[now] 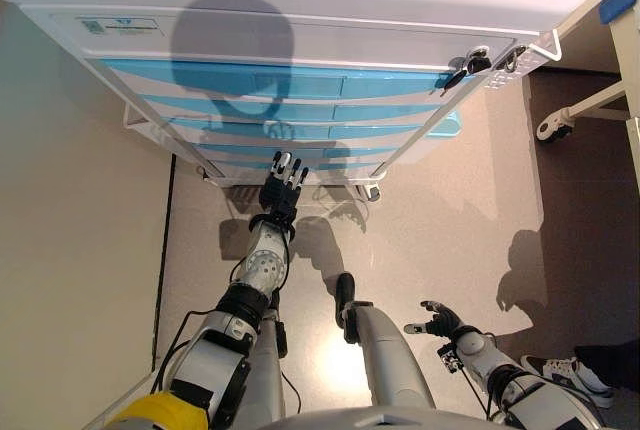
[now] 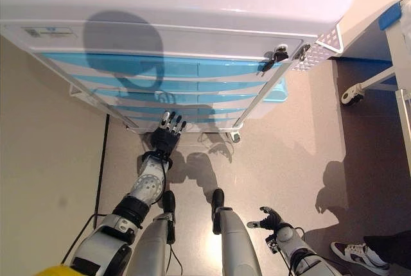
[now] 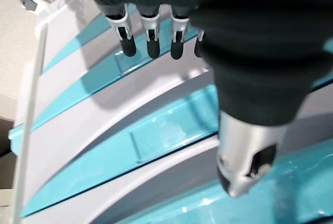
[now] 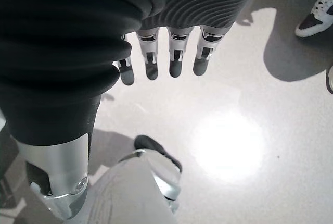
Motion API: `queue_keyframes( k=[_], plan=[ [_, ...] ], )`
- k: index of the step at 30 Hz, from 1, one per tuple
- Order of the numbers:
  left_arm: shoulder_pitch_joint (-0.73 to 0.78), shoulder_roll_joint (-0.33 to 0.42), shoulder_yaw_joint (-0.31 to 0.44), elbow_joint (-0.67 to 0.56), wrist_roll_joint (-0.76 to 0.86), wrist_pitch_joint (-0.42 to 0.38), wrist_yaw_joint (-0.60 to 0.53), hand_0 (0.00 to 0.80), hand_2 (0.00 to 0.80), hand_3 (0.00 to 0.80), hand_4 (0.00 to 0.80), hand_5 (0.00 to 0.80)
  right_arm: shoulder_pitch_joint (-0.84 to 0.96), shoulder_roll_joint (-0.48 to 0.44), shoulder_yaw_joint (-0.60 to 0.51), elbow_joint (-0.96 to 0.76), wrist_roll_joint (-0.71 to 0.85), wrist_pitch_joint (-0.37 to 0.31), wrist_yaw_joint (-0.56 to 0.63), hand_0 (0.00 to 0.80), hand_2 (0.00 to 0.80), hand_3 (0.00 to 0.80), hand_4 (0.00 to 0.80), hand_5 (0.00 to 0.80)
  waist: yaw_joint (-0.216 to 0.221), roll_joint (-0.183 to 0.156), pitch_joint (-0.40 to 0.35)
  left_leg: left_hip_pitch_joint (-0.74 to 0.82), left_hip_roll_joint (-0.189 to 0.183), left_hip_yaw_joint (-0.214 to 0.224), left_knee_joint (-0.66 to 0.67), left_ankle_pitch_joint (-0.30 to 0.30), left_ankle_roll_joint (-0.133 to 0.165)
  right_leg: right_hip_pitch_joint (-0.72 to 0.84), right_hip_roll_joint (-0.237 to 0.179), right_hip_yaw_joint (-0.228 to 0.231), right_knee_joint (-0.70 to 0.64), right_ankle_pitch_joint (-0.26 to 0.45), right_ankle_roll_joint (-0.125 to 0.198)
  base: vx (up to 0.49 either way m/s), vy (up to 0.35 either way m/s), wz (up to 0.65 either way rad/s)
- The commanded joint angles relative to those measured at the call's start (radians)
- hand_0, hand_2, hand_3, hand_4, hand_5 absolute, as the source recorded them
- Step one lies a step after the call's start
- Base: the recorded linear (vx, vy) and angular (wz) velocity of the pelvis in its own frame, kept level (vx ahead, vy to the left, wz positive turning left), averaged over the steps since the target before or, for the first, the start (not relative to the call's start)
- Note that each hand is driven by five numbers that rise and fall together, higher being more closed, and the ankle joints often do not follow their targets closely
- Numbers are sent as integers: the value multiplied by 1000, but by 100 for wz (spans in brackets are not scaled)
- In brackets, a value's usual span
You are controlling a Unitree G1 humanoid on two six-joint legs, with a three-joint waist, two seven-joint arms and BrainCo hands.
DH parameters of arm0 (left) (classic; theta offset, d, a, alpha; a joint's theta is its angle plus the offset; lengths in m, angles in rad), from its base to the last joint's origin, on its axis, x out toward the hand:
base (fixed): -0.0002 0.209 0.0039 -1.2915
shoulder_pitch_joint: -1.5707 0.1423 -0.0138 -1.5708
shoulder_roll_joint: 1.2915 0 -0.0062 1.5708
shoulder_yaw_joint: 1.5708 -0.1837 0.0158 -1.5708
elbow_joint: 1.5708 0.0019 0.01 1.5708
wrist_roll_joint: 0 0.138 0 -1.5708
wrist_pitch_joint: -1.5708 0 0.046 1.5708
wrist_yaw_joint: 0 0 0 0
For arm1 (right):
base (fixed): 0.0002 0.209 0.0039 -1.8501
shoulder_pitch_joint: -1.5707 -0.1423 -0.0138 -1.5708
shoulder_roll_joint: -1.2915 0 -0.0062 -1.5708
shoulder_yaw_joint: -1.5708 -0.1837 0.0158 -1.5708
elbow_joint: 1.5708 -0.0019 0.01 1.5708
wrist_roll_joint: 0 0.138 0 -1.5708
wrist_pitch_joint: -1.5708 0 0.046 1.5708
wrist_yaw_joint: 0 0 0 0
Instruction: Open the drawer and pick up the medicine
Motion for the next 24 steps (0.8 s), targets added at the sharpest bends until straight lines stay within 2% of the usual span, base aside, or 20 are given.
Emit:
queue_keyframes(
  k=[1, 14, 19, 24],
  plan=[
    [-98, 2, 32, -49, 21, -44, 1, 0, 0, 0, 0, 0, 21, -65, -8, -11, -6, 6, -3, 0, 0, 0, 0, 0, -5, 14, -17, -15, -24, -21, 62, -74, 33, 36, 9, -8, -54, 90, 55, 0, 0, 0],
    [-259, 62, 109, 21, 24, -98, 62, 0, 0, 0, 0, 0, 28, -86, 6, -18, -8, 6, 2, 0, 0, 0, 0, 0, -26, 9, -31, -20, -18, -22, 63, -78, 30, 31, 13, 0, -56, 89, 59, 0, 0, 0],
    [-289, 84, 122, 11, 27, -109, 70, 0, 0, 0, 0, 0, 30, -90, 12, -21, -8, 6, 8, 0, 0, 0, 0, 0, -29, 11, -35, -25, -17, -20, 68, -80, 30, 25, 15, 0, -54, 89, 60, 0, 0, 0],
    [-301, 88, 100, -48, 33, -105, 52, 0, 0, 0, 0, 0, 24, -97, 18, -20, -13, 8, 15, 0, 0, 0, 0, 0, -26, 16, -33, -29, -19, -18, 67, -78, 29, 22, 13, 0, -53, 91, 60, 0, 0, 0]
  ],
)
